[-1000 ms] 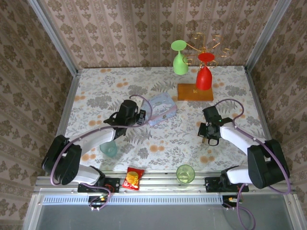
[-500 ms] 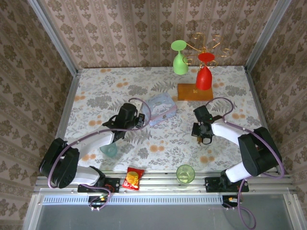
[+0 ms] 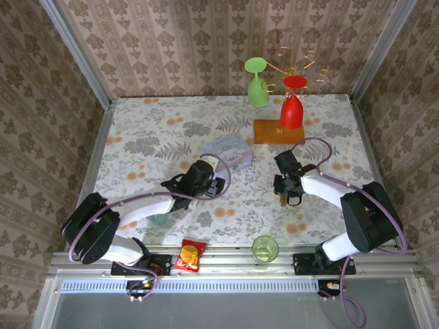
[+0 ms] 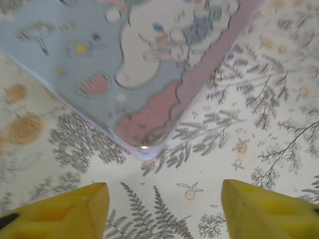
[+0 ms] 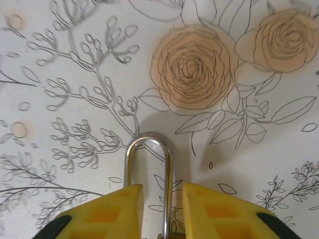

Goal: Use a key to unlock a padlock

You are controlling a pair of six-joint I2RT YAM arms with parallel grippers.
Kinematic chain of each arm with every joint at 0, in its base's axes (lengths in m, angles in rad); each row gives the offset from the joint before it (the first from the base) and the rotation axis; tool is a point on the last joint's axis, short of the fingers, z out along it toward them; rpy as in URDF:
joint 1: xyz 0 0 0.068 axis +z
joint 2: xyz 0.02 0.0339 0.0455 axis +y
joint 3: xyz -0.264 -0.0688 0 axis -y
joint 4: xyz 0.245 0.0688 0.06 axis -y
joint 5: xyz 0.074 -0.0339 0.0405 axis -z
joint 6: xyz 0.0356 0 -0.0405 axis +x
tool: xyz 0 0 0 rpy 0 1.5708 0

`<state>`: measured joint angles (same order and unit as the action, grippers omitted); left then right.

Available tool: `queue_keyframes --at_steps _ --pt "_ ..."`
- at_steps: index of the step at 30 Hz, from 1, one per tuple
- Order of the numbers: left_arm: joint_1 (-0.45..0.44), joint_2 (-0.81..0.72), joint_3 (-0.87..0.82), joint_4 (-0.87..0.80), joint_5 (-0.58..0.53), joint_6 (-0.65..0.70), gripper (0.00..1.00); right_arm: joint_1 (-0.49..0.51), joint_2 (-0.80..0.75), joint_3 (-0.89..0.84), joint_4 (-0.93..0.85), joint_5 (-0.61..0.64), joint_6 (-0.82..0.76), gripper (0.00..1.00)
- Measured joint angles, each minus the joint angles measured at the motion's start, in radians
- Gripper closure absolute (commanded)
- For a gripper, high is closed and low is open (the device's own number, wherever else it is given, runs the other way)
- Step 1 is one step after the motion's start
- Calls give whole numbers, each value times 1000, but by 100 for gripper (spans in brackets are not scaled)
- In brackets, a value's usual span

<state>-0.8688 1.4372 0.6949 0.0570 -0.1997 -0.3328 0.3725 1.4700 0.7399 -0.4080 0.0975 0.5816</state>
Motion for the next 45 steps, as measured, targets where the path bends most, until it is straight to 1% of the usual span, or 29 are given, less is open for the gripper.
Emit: queue_keyframes --at_steps 3,6,9,12,14,17,20,23,24,25,26,27,28,29,30,32,34,37,40,42,45 --pt "11 114 5 20 -31 -14 30 0 -62 0 1 12 -2 60" --pt "52 229 33 32 -49 -31 31 -12 -154 0 5 32 -3 54" --pt "82 230 50 68 -68 -43 31 -44 -242 -5 14 44 -6 48" --pt "137 230 50 77 -69 -47 31 -97 -334 -42 35 58 -18 38" --pt "169 230 51 77 -69 -47 31 -133 -381 -72 46 64 -32 29" --pt "188 224 52 74 -67 -47 31 -183 -415 -104 67 80 -70 23" --pt "180 151 25 66 -57 -49 31 -213 -417 -123 109 133 -137 21" --pt "177 -23 -37 43 -58 -40 29 -231 -416 -146 175 211 -208 21" --pt "180 -78 -50 32 -69 -31 20 -234 -417 -157 203 235 -227 21" --pt "188 -146 -61 17 -90 -9 10 -238 -417 -172 239 259 -251 21" --pt "203 -211 -69 6 -119 20 6 -241 -419 -194 282 277 -277 21" --pt "222 -258 -79 5 -138 39 1 -245 -423 -213 315 286 -298 20" --pt "256 -313 -97 15 -155 82 0 -247 -429 -246 370 290 -330 20" --pt "299 -359 -122 37 -171 131 0 -251 -434 -288 447 289 -365 20" --pt "334 -385 -142 50 -185 166 0 -252 -435 -328 517 288 -392 16" --pt "424 -410 -181 63 -208 241 0 -258 -413 -420 670 278 -443 15" --pt "515 -396 -224 106 -211 289 0 -266 -369 -459 744 261 -476 14" --pt "638 -320 -319 255 -193 339 0 -276 -301 -467 891 252 -504 14" --pt "699 -240 -383 354 -158 370 0 -298 -247 -466 1032 232 -510 14" --pt "738 -212 -408 439 -116 380 0 -322 -214 -465 1093 208 -507 14" --pt "830 -159 -409 581 -30 373 0 -359 -149 -457 1170 156 -499 14"
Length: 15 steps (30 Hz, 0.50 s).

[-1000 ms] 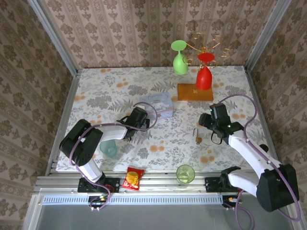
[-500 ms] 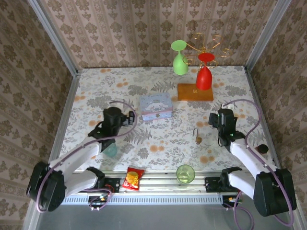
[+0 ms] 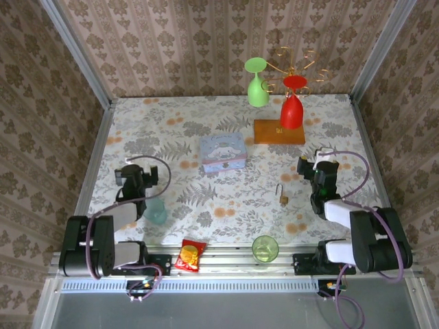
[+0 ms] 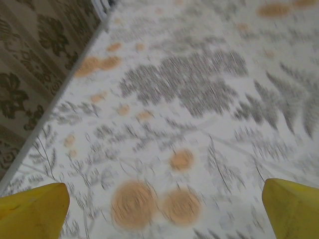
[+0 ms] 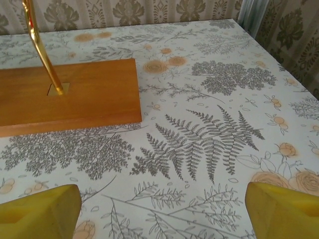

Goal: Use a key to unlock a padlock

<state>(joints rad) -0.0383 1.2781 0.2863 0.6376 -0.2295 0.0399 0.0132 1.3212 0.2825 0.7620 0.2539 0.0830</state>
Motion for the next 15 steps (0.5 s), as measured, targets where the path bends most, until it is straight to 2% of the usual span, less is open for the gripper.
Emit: queue_keyframes --at_steps 2,5,7,8,15 --pt "52 54 4 90 53 -19 0 -17 85 5 87 -30 7 14" --pt "66 163 22 195 114 -21 0 -23 196 11 150 -80 8 13" --pt "61 233 23 269 142 -20 0 -23 203 27 125 -110 7 0" --pt "58 262 23 291 153 -20 0 -22 204 47 115 -122 2 0" --pt "33 280 82 282 173 -16 0 -12 204 108 109 -143 -3 0"
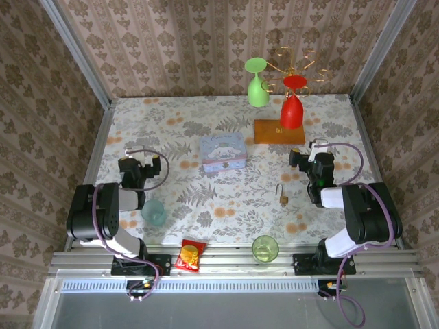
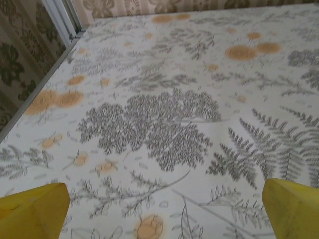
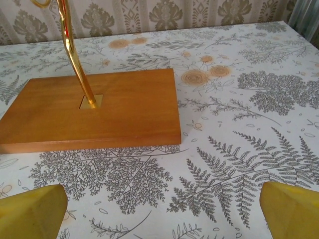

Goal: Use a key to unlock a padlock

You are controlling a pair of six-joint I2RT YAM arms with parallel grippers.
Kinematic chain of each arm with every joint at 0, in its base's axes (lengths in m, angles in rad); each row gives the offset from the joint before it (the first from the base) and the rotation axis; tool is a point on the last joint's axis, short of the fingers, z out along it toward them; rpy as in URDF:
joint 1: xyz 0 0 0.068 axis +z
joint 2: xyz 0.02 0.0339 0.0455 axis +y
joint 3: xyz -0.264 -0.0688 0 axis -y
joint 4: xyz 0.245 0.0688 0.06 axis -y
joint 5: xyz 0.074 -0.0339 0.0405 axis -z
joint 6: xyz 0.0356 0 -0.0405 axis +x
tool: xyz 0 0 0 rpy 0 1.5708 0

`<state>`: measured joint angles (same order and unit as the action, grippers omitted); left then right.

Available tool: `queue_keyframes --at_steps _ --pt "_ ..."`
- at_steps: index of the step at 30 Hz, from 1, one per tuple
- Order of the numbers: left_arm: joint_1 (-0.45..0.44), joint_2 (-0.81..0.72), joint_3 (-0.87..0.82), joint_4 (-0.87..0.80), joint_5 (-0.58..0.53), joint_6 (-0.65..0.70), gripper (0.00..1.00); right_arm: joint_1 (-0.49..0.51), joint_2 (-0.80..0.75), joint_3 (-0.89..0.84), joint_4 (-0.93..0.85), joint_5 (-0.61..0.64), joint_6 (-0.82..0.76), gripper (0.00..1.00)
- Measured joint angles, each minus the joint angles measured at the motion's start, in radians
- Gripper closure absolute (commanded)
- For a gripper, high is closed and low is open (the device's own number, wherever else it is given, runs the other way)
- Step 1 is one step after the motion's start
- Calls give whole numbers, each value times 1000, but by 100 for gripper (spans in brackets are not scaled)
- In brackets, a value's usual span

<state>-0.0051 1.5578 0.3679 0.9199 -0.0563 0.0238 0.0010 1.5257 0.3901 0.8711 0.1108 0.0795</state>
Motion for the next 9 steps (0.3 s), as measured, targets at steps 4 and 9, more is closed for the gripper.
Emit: queue_keyframes --at_steps 4,9 --pt "-1 0 2 3 1 0 0 8 0 0 -8 0 -6 0" --pt "-1 0 2 9 -7 0 0 10 4 16 -36 -30 -22 0"
